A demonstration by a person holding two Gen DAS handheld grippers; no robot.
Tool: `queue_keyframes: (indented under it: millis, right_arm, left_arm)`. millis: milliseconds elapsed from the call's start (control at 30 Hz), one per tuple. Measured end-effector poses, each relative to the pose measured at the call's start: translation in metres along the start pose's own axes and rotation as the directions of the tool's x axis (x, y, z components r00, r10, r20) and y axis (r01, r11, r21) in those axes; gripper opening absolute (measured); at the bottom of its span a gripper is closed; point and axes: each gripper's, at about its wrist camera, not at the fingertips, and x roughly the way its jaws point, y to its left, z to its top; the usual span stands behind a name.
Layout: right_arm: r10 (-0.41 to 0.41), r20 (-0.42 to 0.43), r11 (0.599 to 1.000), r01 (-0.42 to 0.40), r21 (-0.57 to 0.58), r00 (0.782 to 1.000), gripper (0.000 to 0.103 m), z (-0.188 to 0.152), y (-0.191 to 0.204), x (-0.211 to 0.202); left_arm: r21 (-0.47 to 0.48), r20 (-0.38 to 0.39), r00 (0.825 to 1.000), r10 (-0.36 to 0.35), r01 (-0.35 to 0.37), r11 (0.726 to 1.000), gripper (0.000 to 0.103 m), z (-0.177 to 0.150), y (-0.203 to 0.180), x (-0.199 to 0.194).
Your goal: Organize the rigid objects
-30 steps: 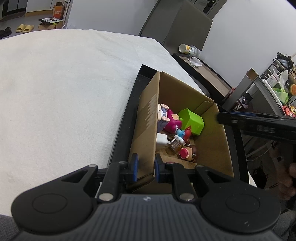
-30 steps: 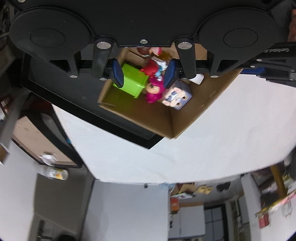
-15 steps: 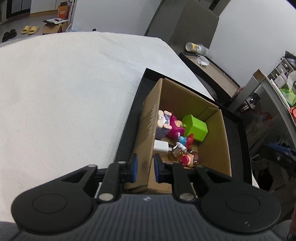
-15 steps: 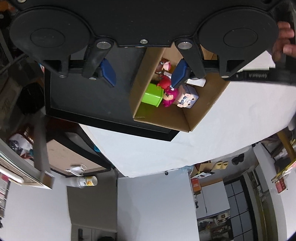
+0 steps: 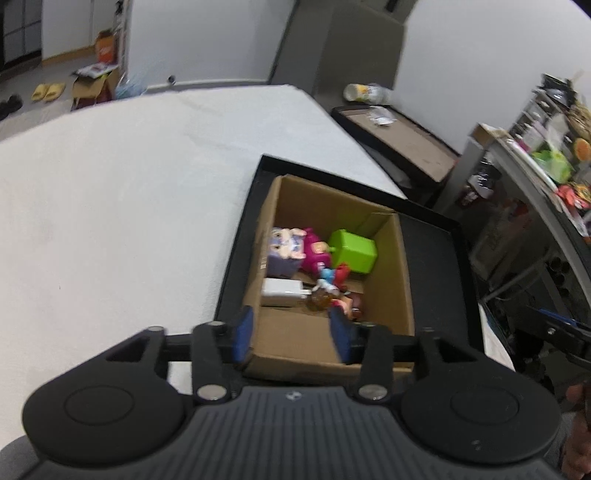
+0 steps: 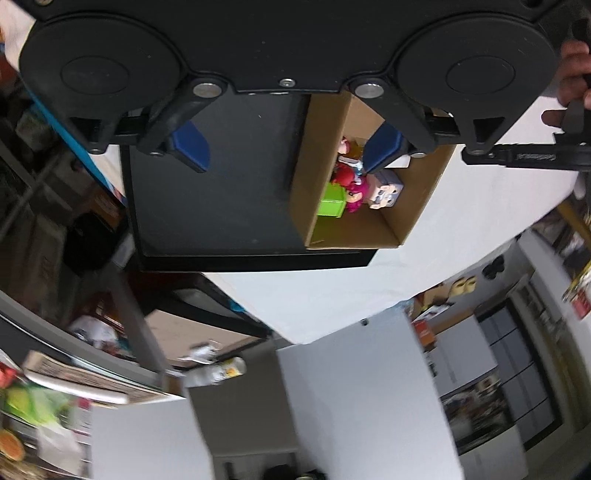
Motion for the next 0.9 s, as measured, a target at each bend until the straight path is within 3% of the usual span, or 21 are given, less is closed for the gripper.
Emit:
queue_keyframes:
  millis: [67, 167, 367, 900]
  right_arm:
    - [-0.006, 0.012, 1.0, 0.006, 0.006, 1.0, 0.097, -0.004, -0.001, -0.008]
    - [-0.007, 0.036, 1.0, 0.006, 0.023, 0.999, 0.1, -0.008, -0.001, -0.021]
    - [-0.016, 0.066, 0.997, 0.011, 0.07, 0.998, 0.103, -0.014, 0.0, -0.047]
    - [-0.121, 0.073, 0.993, 0.12, 0.023, 0.99, 0.103, -0.026, 0.035, -0.109]
  left_arm:
    - [0.026, 0.024, 1.0, -0.018, 0.018, 0.999, 0.066, -0.001, -0.009, -0.012]
    - [0.033, 0.056, 0.998, -0.018, 0.017, 0.999, 0.073, -0.002, -0.019, -0.028]
    - [0.08, 0.075, 0.997, -0.018, 0.012, 0.997, 0.08, -0.006, -0.036, -0.056]
    - [0.168, 0.115, 0.993, -0.041, 0.022, 0.986, 0.093, -0.037, -0.058, -0.12]
